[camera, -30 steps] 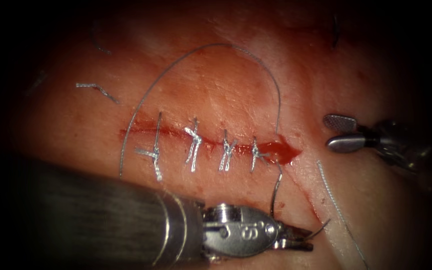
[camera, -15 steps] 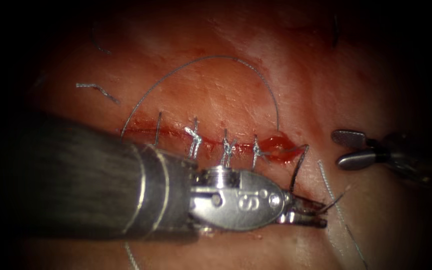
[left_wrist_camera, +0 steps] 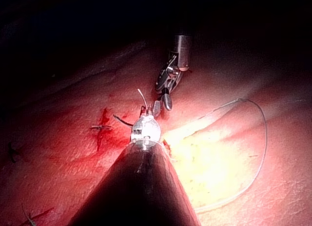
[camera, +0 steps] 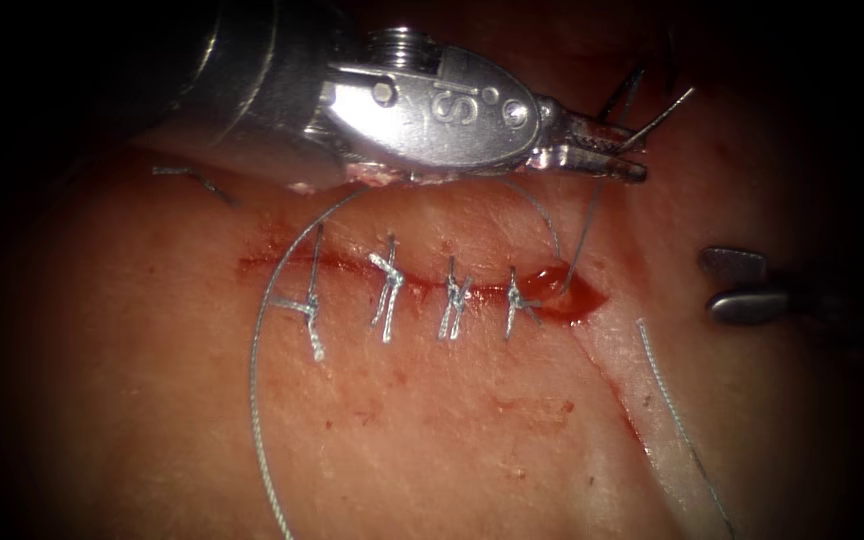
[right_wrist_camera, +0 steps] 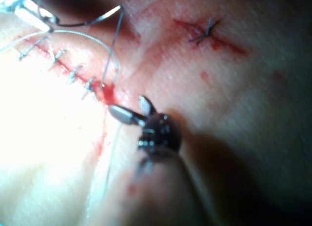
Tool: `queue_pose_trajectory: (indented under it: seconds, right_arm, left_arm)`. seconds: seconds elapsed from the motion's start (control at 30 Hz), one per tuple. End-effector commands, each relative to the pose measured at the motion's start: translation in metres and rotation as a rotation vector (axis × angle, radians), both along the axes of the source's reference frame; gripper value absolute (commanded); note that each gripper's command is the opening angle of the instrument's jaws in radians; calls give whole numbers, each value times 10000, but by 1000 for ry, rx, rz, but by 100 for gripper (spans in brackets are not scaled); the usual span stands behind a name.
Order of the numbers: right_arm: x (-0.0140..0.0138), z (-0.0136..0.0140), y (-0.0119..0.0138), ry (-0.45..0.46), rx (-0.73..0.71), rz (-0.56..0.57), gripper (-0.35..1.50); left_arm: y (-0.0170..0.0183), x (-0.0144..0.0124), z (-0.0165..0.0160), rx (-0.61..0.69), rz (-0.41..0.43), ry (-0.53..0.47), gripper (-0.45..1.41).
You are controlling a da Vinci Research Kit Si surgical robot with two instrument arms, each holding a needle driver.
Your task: Wound Closure
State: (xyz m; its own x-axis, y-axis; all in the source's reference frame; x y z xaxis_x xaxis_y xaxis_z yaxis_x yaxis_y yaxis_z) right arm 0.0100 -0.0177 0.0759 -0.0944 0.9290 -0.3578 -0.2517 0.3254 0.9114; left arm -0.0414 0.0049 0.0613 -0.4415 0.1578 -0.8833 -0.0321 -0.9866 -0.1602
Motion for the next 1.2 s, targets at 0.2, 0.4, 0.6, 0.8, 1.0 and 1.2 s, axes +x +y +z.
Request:
queue_pose_trajectory:
  seconds: [0.2,0.4,0.6,0.8,1.0,1.2]
  right_arm:
    - [14,-5,6,61,71,-38,86]
    - [12,-13,13,107,99,-24,69]
    - [16,-16,8,151,197,6,83]
    - [29,-15,7,171,236,34,86]
    - [53,-5,-4,201,294,36,84]
    - [75,2,-18,208,312,26,84]
  left_arm:
    - [6,-3,-4,-22,-15,-3,-45]
    - [-18,-3,0,-40,-12,-13,-45]
    - [-69,-5,19,-77,36,-33,-45]
    - [-109,-4,42,-144,77,-67,-45]
    - [-125,0,48,-198,88,-90,-45]
    - [-126,1,47,-217,88,-101,-45]
